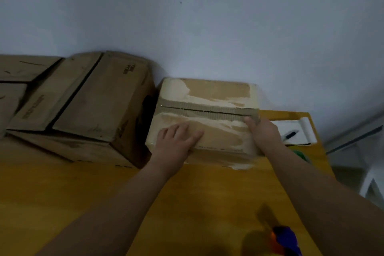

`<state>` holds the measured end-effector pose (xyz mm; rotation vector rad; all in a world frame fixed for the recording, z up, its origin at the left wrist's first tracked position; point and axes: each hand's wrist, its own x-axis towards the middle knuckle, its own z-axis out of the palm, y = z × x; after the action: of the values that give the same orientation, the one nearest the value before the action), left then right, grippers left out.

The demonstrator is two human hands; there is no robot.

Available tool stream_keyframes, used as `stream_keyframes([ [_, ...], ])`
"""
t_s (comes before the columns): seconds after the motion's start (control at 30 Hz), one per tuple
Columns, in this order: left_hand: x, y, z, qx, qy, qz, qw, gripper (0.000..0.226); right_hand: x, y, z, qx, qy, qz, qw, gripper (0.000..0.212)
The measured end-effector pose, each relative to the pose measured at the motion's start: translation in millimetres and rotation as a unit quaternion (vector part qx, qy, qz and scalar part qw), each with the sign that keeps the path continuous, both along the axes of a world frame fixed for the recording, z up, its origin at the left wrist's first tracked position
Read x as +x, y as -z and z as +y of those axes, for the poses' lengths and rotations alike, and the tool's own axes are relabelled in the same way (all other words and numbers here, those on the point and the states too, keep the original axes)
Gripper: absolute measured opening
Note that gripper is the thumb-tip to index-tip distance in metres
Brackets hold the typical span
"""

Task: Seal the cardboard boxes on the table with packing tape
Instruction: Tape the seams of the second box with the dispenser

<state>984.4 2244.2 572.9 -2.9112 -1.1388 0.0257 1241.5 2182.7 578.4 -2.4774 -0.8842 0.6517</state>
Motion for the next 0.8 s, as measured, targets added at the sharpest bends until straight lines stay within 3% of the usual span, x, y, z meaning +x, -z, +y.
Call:
stream_keyframes([
  [0.23, 5.4, 2.4, -4.0, -0.012, -0.016, 0.005, 1.000, 0.067, -4.0, 7.0, 4.6, 0.011, 0.018, -0.086, 0.996, 0.056],
  [0.33, 3.2, -15.3, -2.4, -0.038, -0.016, -0.017, 0.999, 0.058, -21.8, -6.0, 4.7, 0.009, -0.039, -0.209, 0.977, 0.065],
  [0.4, -7.9, -32.4, -3.1, -0.025, -0.023, -0.071, 0.997, 0.053, -49.4, -20.3, 11.6, 0.055, -0.107, -0.241, 0.963, 0.063],
  [0.47, -30.4, -49.5, -4.9, 0.004, -0.027, -0.108, 0.994, 0.050, -90.7, -36.9, 20.2, 0.130, -0.181, -0.218, 0.950, 0.056],
  [0.6, -99.1, -78.7, 3.8, 0.045, -0.049, -0.147, 0.987, 0.047, -188.7, -65.8, 40.2, 0.229, -0.265, -0.075, 0.934, 0.052],
  [0.8, -226.1, -95.9, 49.8, 0.047, -0.184, -0.185, 0.964, 0.054, -298.5, -80.1, 68.7, 0.174, -0.240, 0.074, 0.952, 0.050],
])
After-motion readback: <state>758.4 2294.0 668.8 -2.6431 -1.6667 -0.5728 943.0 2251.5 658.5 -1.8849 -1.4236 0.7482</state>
